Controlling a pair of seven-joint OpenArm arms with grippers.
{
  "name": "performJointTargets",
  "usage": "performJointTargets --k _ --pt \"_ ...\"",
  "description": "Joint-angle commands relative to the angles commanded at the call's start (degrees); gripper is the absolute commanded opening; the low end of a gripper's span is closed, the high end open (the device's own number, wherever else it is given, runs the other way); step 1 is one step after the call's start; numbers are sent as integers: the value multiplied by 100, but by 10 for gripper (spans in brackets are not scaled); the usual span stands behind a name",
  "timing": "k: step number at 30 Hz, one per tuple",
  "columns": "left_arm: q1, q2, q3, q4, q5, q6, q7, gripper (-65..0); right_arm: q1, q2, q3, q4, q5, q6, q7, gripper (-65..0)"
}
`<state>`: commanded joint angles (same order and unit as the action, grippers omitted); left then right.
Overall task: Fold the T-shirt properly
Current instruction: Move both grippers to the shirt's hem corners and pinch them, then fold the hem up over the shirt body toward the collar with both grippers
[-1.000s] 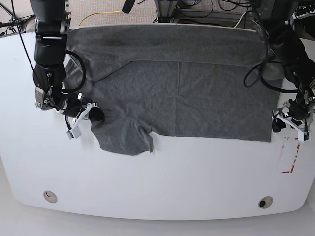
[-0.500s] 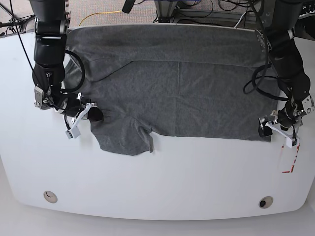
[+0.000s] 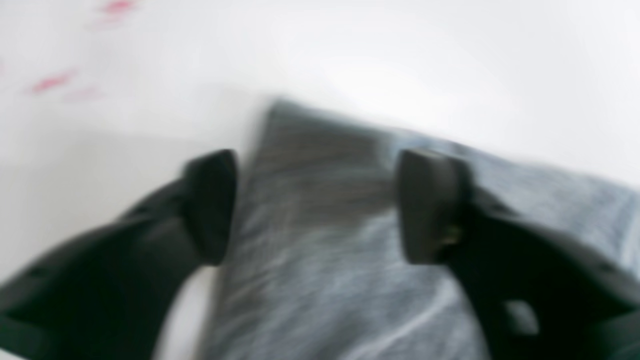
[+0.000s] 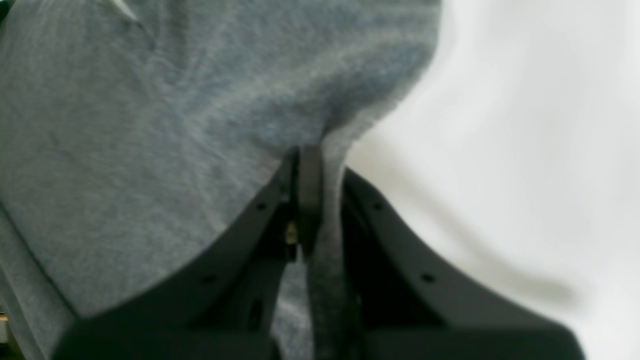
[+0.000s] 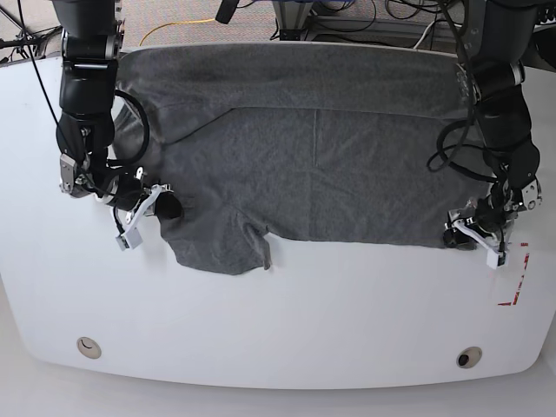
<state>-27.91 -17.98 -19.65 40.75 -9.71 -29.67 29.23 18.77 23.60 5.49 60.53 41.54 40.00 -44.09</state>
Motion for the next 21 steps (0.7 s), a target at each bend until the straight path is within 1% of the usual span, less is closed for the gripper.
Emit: performJointTargets --k 1,3,4,6,7,8,11,12,15,17,18,21 --pt "0 0 9 9 9 0 -9 -467 0 0 0 18 0 0 0 -645" --pt "0 0 18 18 18 0 -9 -600 18 18 0 26 0 0 0 -647" --pt "9 0 18 26 26 0 18 -650 35 105 0 26 0 0 0 -650" --pt "26 0 18 35 26 0 35 -650 97 149 0 26 0 0 0 -650" --pt "35 0 18 53 26 0 35 -639 114 158 0 26 0 0 0 -650" --pt "35 -18 18 114 26 -9 35 -647 123 176 0 26 9 0 0 -650" --pt "44 -35 9 413 9 -44 35 -650 255 202 0 26 9 0 -9 -650" --pt "114 -35 0 598 0 -44 53 -650 299 273 0 26 18 0 -9 -650" --pt "396 -18 -26 1310 -18 -53 404 -650 316 431 9 185 35 0 -141 -650" --pt "554 9 -26 1934 -18 -53 686 -650 316 475 18 360 35 0 -237 -650" --pt "615 26 -26 2084 -18 -53 756 -650 308 484 62 431 35 0 -264 -650" --pt "791 220 -35 2664 -18 -53 941 -650 237 510 343 721 35 0 -422 -650"
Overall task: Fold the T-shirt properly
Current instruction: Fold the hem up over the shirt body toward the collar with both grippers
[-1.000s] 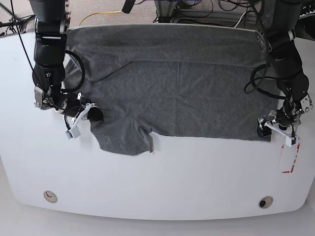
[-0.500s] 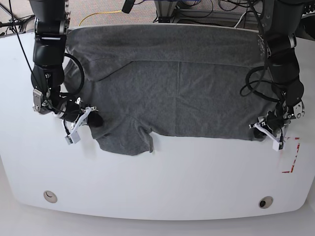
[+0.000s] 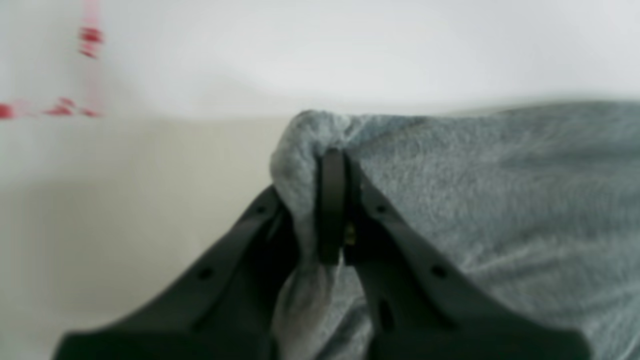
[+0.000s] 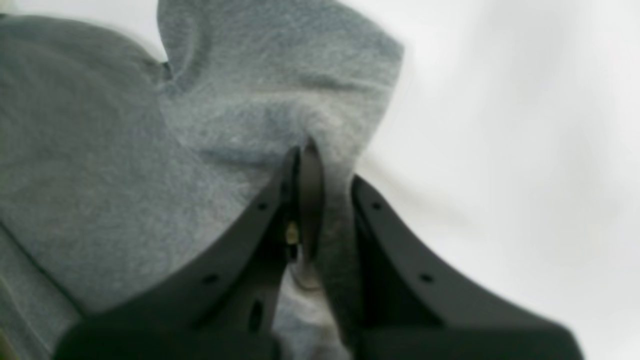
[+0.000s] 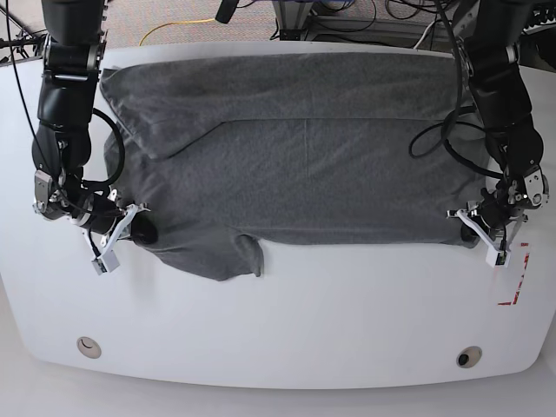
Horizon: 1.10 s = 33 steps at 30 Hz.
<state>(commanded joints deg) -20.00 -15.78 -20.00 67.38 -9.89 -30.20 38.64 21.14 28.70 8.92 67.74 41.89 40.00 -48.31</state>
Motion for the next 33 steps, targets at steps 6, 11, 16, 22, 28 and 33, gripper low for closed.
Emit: performJointTargets --k 6,11,16,22,28,33 --pt "484 158 -237 1213 0 0 510 -650 -281 -35 853 571 -26 0 -668 -650" --pt "835 334 -369 2057 0 -334 1046 -650 -642 -26 1363 1090 0 0 -1099 -650" --pt "1275 352 -369 2778 9 -510 1354 -650 -1064 -35 1855 1556 0 0 -1407 -650" --pt "1943 352 -369 3648 9 -519 1811 -650 -1574 -44 2259 1908 0 0 -1679 -650" --pt "2576 360 -677 4079 0 -527 2031 -650 -2040 -44 2760 1916 0 0 -1925 -650" --pt "2901 352 -879 4079 0 -527 2031 -650 -2488 -44 2901 2040 9 0 -2013 -650"
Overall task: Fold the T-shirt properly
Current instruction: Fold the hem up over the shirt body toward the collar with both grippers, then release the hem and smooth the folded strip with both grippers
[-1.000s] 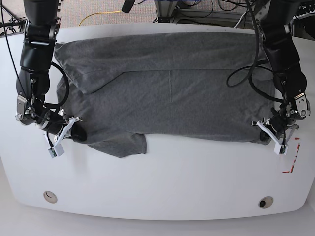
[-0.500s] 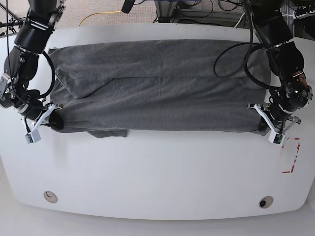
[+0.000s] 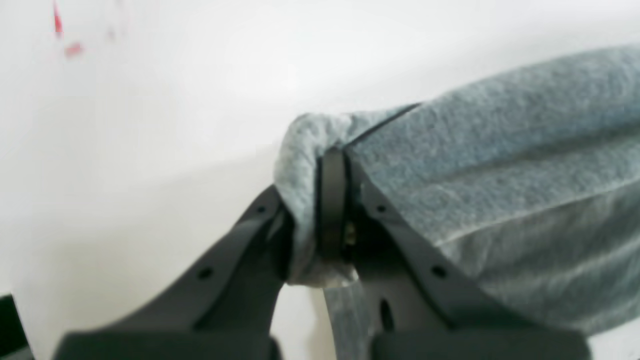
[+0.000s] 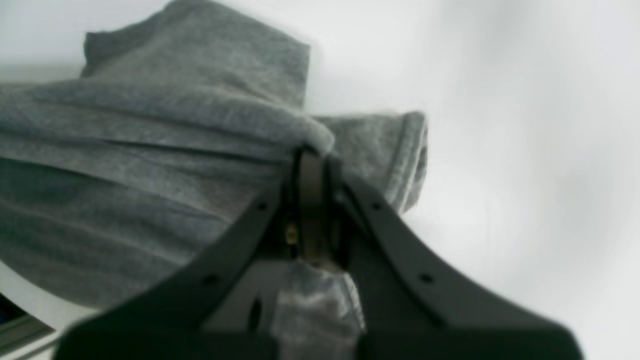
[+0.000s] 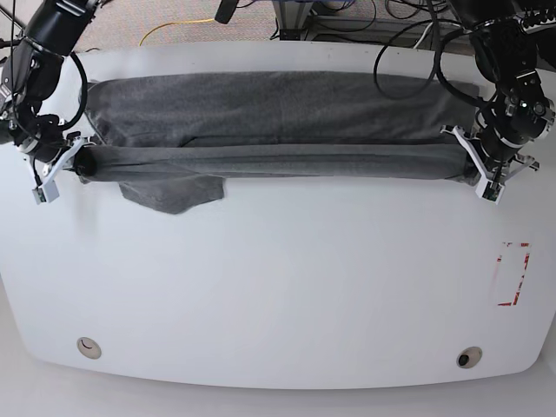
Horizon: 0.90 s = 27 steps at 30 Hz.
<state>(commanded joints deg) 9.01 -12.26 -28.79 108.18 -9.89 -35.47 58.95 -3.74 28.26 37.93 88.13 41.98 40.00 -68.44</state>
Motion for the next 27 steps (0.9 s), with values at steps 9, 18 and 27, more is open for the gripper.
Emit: performJointTargets --k 9,18,27 --pt "404 -9 -18 0 9 0 0 -646 -800 -290 158 738 -9 0 -35 -631" --pt "642 -35 141 18 35 0 545 -335 -1020 -422 167 730 -35 0 -35 -563" --pt "422 -44 123 35 9 9 756 -126 -1081 -580 1055 993 -9 0 -35 -2"
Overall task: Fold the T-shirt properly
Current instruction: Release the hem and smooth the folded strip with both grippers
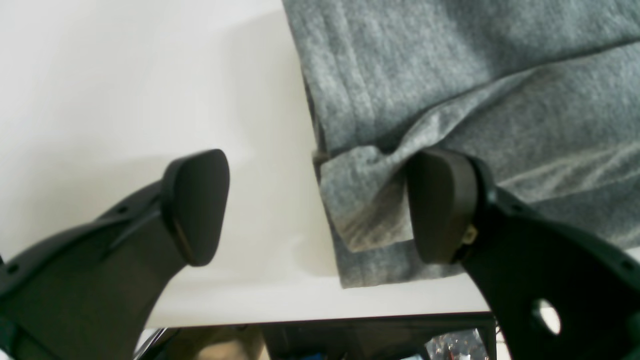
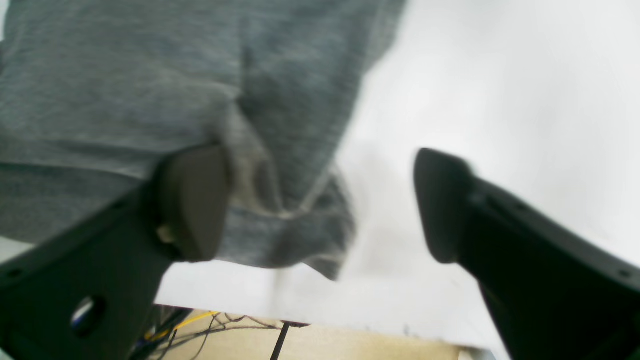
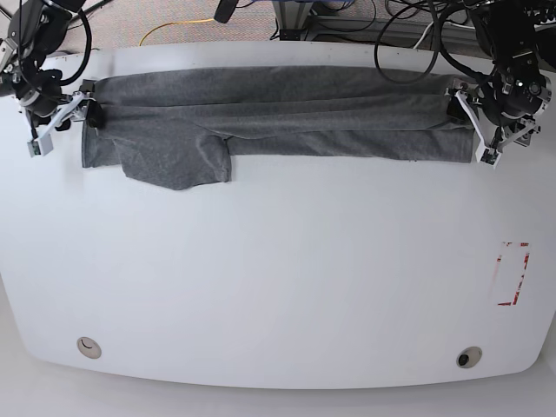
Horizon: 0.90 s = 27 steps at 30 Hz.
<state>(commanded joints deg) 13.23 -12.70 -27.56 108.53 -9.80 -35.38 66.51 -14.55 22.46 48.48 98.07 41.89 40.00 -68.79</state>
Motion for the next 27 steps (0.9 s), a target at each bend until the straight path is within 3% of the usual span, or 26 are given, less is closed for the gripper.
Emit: performJointTargets --k 3,10,16,21,27 --pt "-211 0 -9 105 0 0 18 -126 62 -26 70 308 9 0 0 0" --pt "-299 202 -9 475 -9 0 -18 -126 475 -18 -492 475 273 0 0 0" --pt "-369 255 18 422 0 0 -9 -126 914 -193 -1081 448 -18 0 0 0" --pt "-264 387 -9 413 18 0 9 -126 1266 -308 -1556 -132 -369 0 26 -5" --pt "-70 290 -26 387 26 0 -18 -126 1829 -325 -1723 -1143 -791 0 123 -87"
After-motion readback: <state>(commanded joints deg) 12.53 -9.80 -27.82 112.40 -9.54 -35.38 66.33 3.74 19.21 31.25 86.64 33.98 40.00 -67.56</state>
